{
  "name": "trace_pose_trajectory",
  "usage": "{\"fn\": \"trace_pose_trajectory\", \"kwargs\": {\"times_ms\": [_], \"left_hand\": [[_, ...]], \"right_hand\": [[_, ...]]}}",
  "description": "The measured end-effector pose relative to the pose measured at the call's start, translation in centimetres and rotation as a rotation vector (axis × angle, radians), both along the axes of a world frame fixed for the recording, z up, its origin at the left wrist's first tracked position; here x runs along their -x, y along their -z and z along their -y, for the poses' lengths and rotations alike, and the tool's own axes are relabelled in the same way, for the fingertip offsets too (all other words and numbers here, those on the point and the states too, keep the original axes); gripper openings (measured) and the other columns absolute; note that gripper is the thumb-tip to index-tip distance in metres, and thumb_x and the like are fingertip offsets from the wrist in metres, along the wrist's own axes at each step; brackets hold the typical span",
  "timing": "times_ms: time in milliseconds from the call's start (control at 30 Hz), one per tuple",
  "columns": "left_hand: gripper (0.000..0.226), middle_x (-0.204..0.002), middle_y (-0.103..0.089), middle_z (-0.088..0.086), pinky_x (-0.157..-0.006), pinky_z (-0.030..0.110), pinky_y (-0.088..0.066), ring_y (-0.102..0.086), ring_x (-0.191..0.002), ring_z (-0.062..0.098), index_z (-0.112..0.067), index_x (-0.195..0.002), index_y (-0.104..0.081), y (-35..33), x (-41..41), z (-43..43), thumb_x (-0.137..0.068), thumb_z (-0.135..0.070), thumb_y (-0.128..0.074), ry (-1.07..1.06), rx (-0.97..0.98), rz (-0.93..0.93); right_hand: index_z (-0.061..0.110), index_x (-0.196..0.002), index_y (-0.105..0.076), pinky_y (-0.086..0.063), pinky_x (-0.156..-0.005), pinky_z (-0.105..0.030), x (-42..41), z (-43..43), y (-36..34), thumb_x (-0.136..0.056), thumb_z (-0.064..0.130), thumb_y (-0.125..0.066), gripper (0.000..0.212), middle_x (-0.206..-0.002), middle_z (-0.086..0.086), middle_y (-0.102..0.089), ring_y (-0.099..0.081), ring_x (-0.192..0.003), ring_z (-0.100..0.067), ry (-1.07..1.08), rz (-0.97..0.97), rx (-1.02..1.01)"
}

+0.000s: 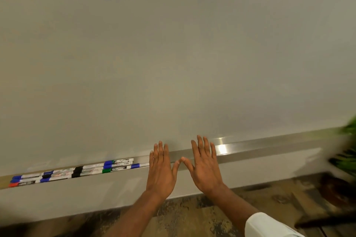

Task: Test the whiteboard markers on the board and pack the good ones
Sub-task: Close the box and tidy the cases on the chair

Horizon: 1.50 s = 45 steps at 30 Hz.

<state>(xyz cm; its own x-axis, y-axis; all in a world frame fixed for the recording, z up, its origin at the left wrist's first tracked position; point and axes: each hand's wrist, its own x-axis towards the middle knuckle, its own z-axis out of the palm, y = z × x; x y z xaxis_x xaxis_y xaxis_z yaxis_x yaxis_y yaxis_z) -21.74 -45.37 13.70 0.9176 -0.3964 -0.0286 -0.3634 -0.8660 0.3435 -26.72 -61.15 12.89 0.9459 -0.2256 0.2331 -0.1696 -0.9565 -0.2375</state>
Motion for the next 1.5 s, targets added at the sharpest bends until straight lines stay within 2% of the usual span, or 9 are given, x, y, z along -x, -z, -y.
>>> {"fn": "trace_pose_trajectory", "kwargs": {"times_ms": [100,200,467,667,867,1033,1200,1367,1500], "left_hand": [[0.092,-0.163,0.035,-0.004,-0.121,0.03,0.02,0.036,-0.148,0.013,-0.023,-0.158,0.023,-0.4,1.3,1.2,-0.085,-0.079,0.011,0.082,0.008,0.04],[0.086,-0.162,0.036,-0.004,-0.117,0.028,0.024,0.037,-0.147,0.012,-0.025,-0.156,0.023,-0.7,3.1,3.4,-0.09,-0.076,0.002,0.173,0.032,0.07],[0.086,-0.163,0.036,-0.005,-0.121,0.031,0.019,0.04,-0.146,0.01,-0.026,-0.159,0.021,-2.7,11.6,13.9,-0.09,-0.076,0.006,0.39,0.086,0.134],[0.083,-0.165,0.032,-0.003,-0.123,0.034,0.017,0.036,-0.148,0.011,-0.025,-0.16,0.017,-4.1,19.3,23.7,-0.095,-0.073,-0.001,0.52,0.14,0.158],[0.085,-0.165,0.03,-0.002,-0.121,0.03,0.022,0.04,-0.146,0.008,-0.022,-0.16,0.015,-4.5,27.2,33.1,-0.091,-0.072,0.005,0.673,0.166,0.187],[0.082,-0.166,0.027,0.002,-0.122,0.031,0.021,0.034,-0.15,0.012,-0.02,-0.16,0.012,-4.2,32.9,39.7,-0.096,-0.069,0.001,0.832,0.169,0.196],[0.081,-0.168,0.02,0.003,-0.124,0.033,0.018,0.028,-0.153,0.014,-0.019,-0.161,0.004,-3.4,36.9,46.2,-0.098,-0.069,-0.003,1.005,0.194,0.194],[0.083,-0.169,0.011,0.005,-0.125,0.033,0.014,0.022,-0.155,0.015,-0.017,-0.163,-0.005,-2.1,39.8,52.9,-0.099,-0.069,-0.004,1.157,0.217,0.169],[0.085,-0.17,0.007,0.006,-0.125,0.034,0.013,0.017,-0.156,0.019,-0.014,-0.163,-0.008,-1.0,41.0,58.1,-0.098,-0.069,-0.001,1.282,0.196,0.161]], "right_hand": [[0.018,-0.158,-0.017,0.0,-0.121,-0.048,3.1,0.8,-1.1,-0.098,0.071,-0.013,0.08,-0.167,-0.008,-0.001,0.006,-0.154,-0.025,0.096,0.041,0.002],[0.019,-0.158,-0.009,0.0,-0.122,-0.049,6.8,2.5,-1.9,-0.097,0.073,-0.012,0.082,-0.167,-0.007,0.008,0.014,-0.153,-0.023,0.173,0.054,-0.004],[0.019,-0.158,-0.008,-0.006,-0.121,-0.05,17.7,10.6,-3.6,-0.096,0.074,-0.012,0.083,-0.167,-0.006,0.005,0.008,-0.154,-0.023,0.427,0.106,0.009],[0.014,-0.157,-0.023,-0.004,-0.122,-0.049,27.2,19.1,-4.6,-0.097,0.074,-0.018,0.084,-0.166,-0.012,-0.006,0.003,-0.154,-0.027,0.542,0.101,0.076],[0.012,-0.154,-0.033,-0.012,-0.122,-0.053,37.4,27.0,-4.5,-0.099,0.071,-0.019,0.082,-0.165,-0.015,-0.012,-0.002,-0.154,-0.03,0.678,0.066,0.126],[0.011,-0.152,-0.038,-0.018,-0.121,-0.054,44.6,31.4,-4.0,-0.1,0.068,-0.021,0.079,-0.164,-0.016,-0.018,-0.01,-0.153,-0.031,0.823,0.054,0.135],[0.013,-0.154,-0.031,-0.012,-0.121,-0.053,49.5,34.8,-3.1,-0.099,0.07,-0.023,0.08,-0.166,-0.013,-0.012,-0.002,-0.154,-0.028,0.967,0.057,0.091],[0.012,-0.154,-0.032,-0.016,-0.121,-0.054,53.3,38.5,-2.0,-0.098,0.071,-0.021,0.081,-0.165,-0.013,-0.016,-0.004,-0.154,-0.029,1.095,0.043,0.088],[0.014,-0.156,-0.026,-0.01,-0.122,-0.05,54.8,41.9,-1.2,-0.098,0.072,-0.017,0.082,-0.165,-0.013,-0.014,-0.004,-0.154,-0.028,1.215,-0.001,0.053]]}}
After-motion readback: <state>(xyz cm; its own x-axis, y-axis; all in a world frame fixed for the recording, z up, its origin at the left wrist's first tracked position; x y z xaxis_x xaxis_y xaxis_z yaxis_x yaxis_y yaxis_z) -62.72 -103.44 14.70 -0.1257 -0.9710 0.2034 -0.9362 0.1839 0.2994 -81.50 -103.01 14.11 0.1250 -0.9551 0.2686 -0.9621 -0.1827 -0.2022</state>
